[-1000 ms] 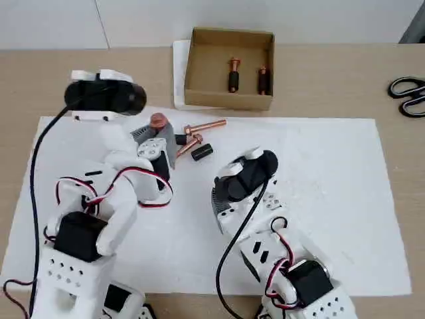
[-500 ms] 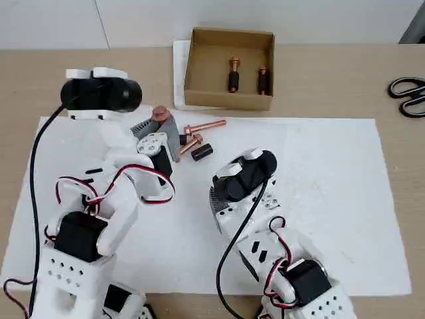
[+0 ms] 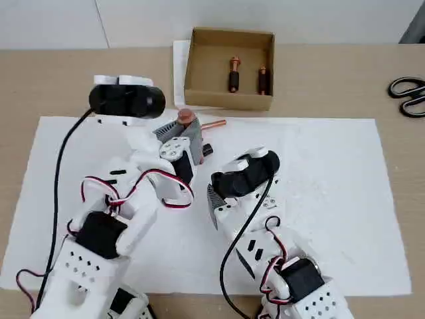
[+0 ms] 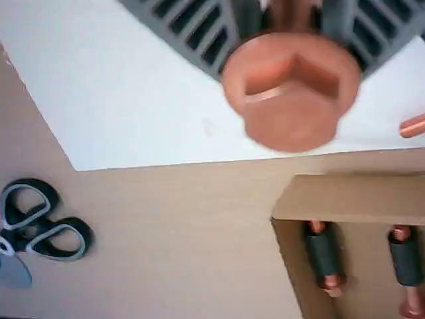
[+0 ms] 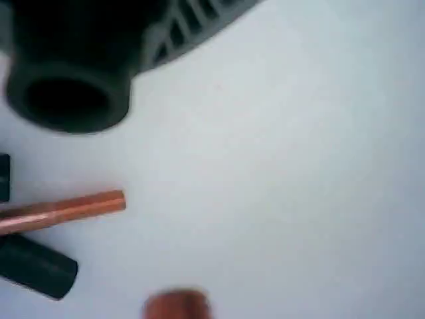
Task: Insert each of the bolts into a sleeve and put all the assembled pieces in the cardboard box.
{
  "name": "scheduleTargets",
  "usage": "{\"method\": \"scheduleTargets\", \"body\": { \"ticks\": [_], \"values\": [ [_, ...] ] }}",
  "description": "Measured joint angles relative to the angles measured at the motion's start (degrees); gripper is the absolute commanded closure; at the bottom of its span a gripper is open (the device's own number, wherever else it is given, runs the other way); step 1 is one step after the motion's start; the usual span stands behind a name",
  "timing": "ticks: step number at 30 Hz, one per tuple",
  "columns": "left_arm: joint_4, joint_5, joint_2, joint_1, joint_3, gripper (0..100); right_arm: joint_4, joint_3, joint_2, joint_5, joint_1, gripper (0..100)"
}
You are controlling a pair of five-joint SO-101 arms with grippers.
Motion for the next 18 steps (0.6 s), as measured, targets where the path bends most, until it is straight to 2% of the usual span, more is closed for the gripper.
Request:
{"method": "scheduleTargets", "body": {
  "ticks": [10,18],
  "values": [
    [-1.93,0.0,5.63,4.4,1.93,99,0.0,0.35,0.0,0.0,0.0,99.5],
    [2.9,0.0,12.48,4.57,-6.59,99,0.0,0.35,0.0,0.0,0.0,99.5]
  ]
}}
